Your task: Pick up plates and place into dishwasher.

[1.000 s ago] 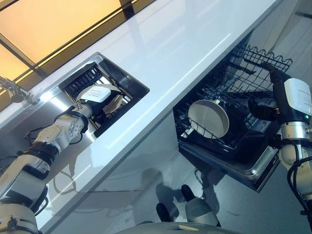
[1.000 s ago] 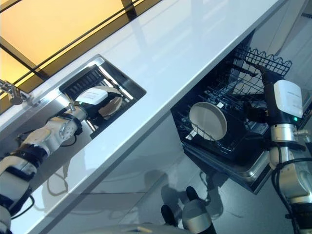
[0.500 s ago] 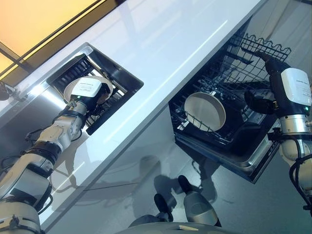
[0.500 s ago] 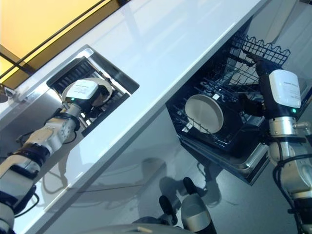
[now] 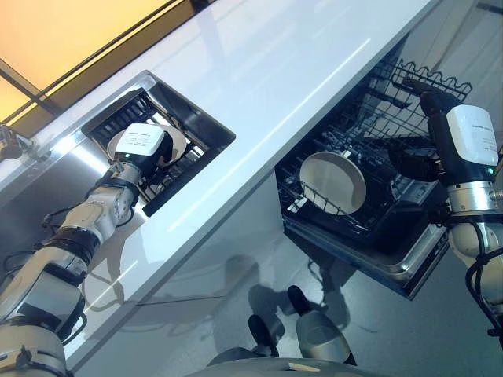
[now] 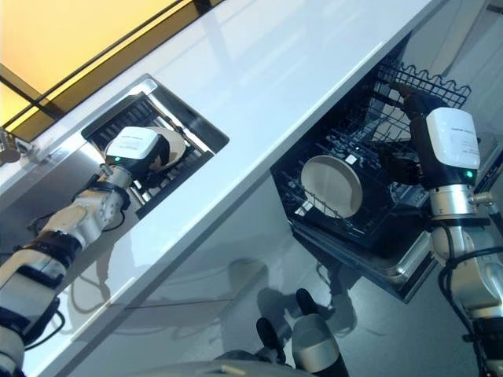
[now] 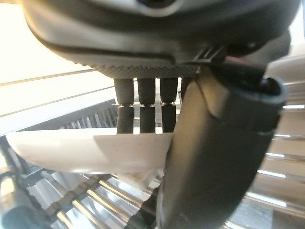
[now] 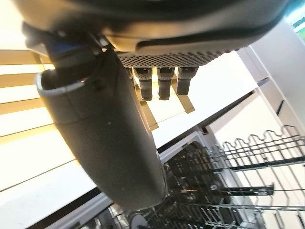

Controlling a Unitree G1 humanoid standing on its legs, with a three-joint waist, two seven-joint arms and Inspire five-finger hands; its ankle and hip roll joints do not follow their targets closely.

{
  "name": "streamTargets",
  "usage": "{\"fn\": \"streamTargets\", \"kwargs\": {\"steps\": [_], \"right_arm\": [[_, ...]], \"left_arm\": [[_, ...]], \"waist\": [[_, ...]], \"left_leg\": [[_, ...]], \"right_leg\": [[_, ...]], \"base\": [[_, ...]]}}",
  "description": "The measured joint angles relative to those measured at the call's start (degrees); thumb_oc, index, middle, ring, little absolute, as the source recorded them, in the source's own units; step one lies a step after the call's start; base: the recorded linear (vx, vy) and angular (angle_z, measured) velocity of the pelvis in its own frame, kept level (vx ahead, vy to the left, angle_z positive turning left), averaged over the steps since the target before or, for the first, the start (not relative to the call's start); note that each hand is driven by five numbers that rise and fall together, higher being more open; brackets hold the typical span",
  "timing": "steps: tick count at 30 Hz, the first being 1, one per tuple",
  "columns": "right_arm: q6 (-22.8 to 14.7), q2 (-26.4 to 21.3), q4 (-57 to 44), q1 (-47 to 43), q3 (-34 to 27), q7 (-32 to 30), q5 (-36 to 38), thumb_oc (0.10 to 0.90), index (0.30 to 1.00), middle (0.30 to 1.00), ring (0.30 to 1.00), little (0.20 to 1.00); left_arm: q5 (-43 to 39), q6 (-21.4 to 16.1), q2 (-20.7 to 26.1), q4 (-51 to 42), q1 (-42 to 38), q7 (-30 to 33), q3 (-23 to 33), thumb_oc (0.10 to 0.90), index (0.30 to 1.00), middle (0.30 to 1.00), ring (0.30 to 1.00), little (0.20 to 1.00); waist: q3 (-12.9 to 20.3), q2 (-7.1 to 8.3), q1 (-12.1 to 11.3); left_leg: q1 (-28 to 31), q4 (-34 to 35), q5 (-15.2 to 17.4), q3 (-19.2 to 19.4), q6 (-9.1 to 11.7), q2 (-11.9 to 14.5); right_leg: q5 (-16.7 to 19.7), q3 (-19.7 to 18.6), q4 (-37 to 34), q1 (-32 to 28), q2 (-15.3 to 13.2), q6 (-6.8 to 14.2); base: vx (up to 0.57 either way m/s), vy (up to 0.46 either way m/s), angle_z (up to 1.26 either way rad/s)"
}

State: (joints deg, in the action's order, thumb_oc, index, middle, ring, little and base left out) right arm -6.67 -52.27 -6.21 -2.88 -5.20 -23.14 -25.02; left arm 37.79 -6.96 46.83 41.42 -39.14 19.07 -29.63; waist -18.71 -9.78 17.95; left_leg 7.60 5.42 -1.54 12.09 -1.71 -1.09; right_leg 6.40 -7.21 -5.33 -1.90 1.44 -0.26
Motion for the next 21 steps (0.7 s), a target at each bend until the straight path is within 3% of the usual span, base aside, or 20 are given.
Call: {"fn": "streamTargets", "kwargs": {"steps": [6,10,14,21], "right_arm": [[-1.3,0.0,-1.1,0.1,0.0,0.0,-0.4,0.8,0.9,0.9,0.9,0.9],[-1.3,0.0,-1.2,0.1,0.0,0.1,-0.4,0.8,0.9,0.9,0.9,0.9],[-1.3,1.8,-1.3,-0.2,0.0,0.2,-0.7,0.8,0.9,0.9,0.9,0.9],[-1.3,2.1,-1.4,-1.9,0.0,0.2,-0.9,0.8,0.9,0.9,0.9,0.9]], "left_arm": [[-0.1,-0.9,0.6,-0.3,0.4,3.6,3.5,0.1,0.3,0.3,0.3,0.2],[-0.1,-1.0,1.6,-3.4,0.5,5.7,3.5,0.1,0.3,0.3,0.3,0.2],[-0.2,-2.5,3.7,-9.9,1.4,8.1,3.5,0.1,0.3,0.3,0.3,0.2],[-1.9,-3.4,4.6,-13.0,3.6,9.0,4.7,0.1,0.3,0.3,0.3,0.2]], "waist": [[0.1,0.55,-1.7],[0.1,1.54,-2.7],[0.6,3.5,-4.4],[1.0,4.45,-6.0]], "left_leg": [[0.4,0.0,-0.1,-0.8,-0.1,-0.1],[0.5,0.0,-0.4,-1.7,-0.2,-0.2],[0.8,0.0,-0.7,-2.9,-0.3,-0.4],[1.1,0.0,-0.9,-4.3,-0.7,-0.9]], "right_leg": [[0.0,0.8,0.0,-0.8,-0.2,0.0],[0.0,1.7,0.0,-1.2,-0.4,0.0],[-0.1,2.8,0.0,-1.8,-0.7,0.0],[-0.4,3.6,0.0,-2.7,-1.2,0.2]], "base": [[-0.04,-0.002,0.07],[-0.03,0.003,0.14],[-0.02,0.008,0.14],[0.0,0.007,0.1]]}}
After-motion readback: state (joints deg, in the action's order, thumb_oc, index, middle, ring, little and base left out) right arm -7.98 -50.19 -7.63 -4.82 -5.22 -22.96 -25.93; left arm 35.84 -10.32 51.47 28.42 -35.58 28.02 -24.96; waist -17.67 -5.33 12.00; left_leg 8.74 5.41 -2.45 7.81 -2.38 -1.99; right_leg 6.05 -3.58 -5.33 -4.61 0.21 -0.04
